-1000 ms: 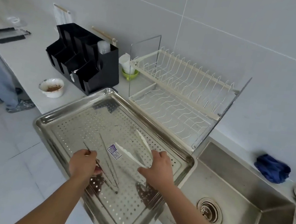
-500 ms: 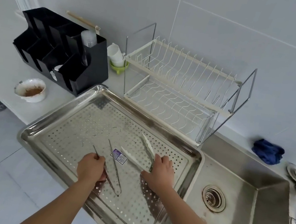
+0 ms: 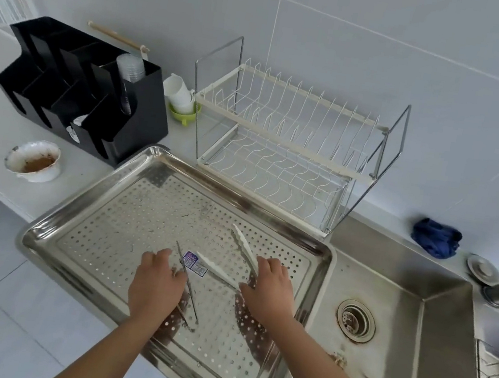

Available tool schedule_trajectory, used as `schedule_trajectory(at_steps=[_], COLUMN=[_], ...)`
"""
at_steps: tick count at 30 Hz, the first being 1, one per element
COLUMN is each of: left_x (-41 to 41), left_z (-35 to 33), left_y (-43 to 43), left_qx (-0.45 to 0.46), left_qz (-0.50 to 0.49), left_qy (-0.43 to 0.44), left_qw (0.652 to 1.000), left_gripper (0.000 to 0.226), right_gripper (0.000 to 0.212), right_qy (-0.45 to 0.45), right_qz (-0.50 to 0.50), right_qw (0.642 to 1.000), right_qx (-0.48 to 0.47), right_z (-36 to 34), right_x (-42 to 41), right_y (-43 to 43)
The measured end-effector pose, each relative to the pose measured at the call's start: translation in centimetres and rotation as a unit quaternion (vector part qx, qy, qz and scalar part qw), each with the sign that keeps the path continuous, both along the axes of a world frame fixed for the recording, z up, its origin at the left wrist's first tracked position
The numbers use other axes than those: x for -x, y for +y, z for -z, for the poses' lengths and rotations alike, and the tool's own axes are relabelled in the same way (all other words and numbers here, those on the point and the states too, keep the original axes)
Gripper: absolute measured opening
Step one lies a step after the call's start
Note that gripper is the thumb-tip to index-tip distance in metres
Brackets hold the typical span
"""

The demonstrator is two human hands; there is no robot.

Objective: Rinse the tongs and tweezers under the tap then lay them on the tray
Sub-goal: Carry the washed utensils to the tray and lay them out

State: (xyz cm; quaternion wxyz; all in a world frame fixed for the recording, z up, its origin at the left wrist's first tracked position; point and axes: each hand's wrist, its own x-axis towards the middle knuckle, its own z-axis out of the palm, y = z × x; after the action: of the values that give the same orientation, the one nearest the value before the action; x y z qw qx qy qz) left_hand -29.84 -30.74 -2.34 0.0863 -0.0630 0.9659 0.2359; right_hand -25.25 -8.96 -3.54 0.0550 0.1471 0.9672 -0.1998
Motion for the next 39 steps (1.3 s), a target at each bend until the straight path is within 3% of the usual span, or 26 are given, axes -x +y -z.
schedule_trajectory(at_steps=[6, 22, 31, 39], left_x=[0.0, -2.4, -6.8, -14.4], left_z=[-1.1, -3.7, -6.8, -7.5], left_y=[1.4, 6.7, 15.6, 26.4], left_qx=[0.079, 0.106, 0.073, 0.051], left_qz=[0.140, 0.308, 0.398, 0.437], left_qy=[0.054, 0.123, 0.187, 0.187], left_qw=[0.986, 0.937, 0.895, 0.878], left_gripper=[0.065, 0.071, 0.064, 0.063], right_gripper=[0.063, 0.067, 0.064, 0.064], right_qy=[0.017, 0.041, 0.080, 0.092], right_qz=[0.012, 0.104, 0.184, 0.246], right_qw=[1.000, 0.994, 0.980, 0.965], right_qx=[-0.006, 0.003, 0.005, -0.002], right_z=[-1.5, -4.5, -7.2, -8.2], right_x=[-1.2, -6.6, -13.1, -22.4], right_y=[0.2, 2.2, 8.5, 17.7])
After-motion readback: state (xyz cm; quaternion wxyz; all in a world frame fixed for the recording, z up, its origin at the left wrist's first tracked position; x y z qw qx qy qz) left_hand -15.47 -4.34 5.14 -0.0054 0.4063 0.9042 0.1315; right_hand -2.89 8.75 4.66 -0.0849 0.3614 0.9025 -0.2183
